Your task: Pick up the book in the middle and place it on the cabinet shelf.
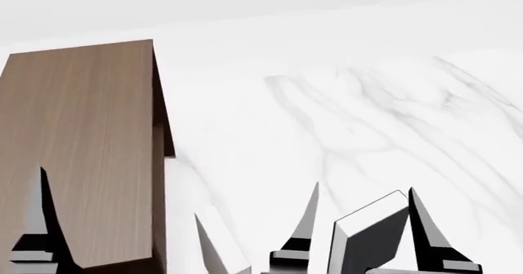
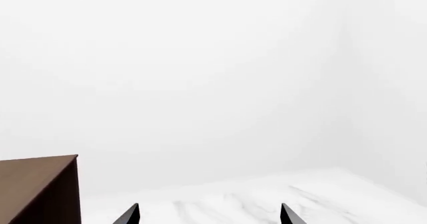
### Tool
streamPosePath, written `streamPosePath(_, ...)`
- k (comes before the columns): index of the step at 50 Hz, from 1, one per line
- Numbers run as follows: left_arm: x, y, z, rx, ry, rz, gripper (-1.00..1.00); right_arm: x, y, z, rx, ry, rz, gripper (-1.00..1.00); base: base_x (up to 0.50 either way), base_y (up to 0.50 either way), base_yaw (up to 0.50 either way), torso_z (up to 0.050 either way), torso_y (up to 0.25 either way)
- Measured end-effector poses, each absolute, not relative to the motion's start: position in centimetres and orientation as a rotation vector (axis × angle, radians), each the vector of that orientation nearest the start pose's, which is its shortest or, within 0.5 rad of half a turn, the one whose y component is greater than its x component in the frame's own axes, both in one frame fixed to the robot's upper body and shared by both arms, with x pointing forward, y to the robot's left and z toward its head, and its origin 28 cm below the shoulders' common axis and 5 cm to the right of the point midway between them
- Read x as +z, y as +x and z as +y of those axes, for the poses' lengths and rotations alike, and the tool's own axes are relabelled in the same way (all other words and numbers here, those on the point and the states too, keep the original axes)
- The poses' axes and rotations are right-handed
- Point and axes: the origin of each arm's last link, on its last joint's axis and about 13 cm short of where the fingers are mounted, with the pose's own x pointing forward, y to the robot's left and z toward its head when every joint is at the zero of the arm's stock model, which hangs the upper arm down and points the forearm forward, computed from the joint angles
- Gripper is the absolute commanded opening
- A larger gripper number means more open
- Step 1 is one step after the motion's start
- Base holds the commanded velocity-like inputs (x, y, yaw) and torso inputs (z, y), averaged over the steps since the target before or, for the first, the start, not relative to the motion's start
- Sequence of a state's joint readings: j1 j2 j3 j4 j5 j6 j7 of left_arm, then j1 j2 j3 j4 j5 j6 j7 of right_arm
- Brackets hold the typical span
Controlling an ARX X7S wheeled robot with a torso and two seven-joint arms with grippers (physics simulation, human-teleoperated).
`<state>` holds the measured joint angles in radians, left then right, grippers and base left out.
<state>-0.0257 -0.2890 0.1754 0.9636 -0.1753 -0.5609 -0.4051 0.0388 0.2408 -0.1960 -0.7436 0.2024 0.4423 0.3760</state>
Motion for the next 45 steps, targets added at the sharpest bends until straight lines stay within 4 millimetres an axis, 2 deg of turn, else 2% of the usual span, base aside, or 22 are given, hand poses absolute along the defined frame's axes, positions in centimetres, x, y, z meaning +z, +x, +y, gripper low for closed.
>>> streamPosePath(14,16.5,16.1,20.2,0.048,0.059,-0.384,1.00,13.6,18.6,-8.6,-0.029,0.000,-0.279,1.00,0.00,0.00,0.00,0.035,-0.220)
streamPosePath(30,16.9,15.7,19.8,0.035,0.029,-0.385,1.00,14.0,19.0,-8.4,-0.054,0.015,-0.285,1.00,0.00,0.00,0.00,0.000,0.000)
streamPosePath(37,16.9,15.7,19.9,0.044,0.015,-0.377,1.00,15.5,20.9,-8.1,-0.124,0.028,-0.305,1.00,0.00,0.00,0.00,0.000,0.000)
streamPosePath(45,16.7,15.8,19.9,0.055,0.005,-0.364,1.00,18.7,25.6,-8.0,-0.276,0.083,-0.283,1.00,0.00,0.00,0.00,0.000,0.000)
